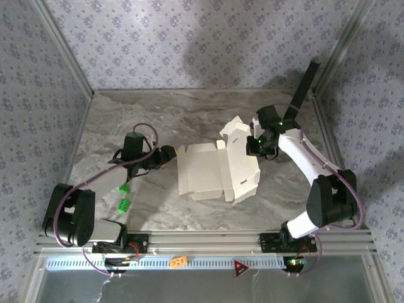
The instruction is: Fold the paper box
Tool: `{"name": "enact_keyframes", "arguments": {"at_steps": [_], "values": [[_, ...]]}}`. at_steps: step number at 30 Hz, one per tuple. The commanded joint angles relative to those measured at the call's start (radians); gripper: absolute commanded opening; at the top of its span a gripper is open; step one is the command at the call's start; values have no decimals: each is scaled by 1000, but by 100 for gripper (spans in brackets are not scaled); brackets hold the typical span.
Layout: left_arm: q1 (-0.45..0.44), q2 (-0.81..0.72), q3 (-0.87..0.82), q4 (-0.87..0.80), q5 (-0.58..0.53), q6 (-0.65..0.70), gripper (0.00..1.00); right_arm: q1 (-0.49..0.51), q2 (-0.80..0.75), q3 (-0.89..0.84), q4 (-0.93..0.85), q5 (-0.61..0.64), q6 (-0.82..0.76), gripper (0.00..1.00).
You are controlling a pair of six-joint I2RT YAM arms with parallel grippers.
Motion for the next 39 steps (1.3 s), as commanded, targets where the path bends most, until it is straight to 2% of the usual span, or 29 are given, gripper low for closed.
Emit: {"name": "enact_keyframes", "arguments": {"at_steps": [1,11,16,23,39], "values": [[-16,15,30,11,32,0,58,26,28,65,-142,135,-59,0],[-120,171,57,58,95,-9,38,163,144,199,-238,286,-83,0],[-155,273,74,76,131,-5,35,218,193,224,-249,309,-81,0],[-165,357,78,116,136,-14,33,259,247,231,-234,277,-81,0],[-172,363,63,128,132,-15,33,346,299,253,-212,257,-63,0]]}}
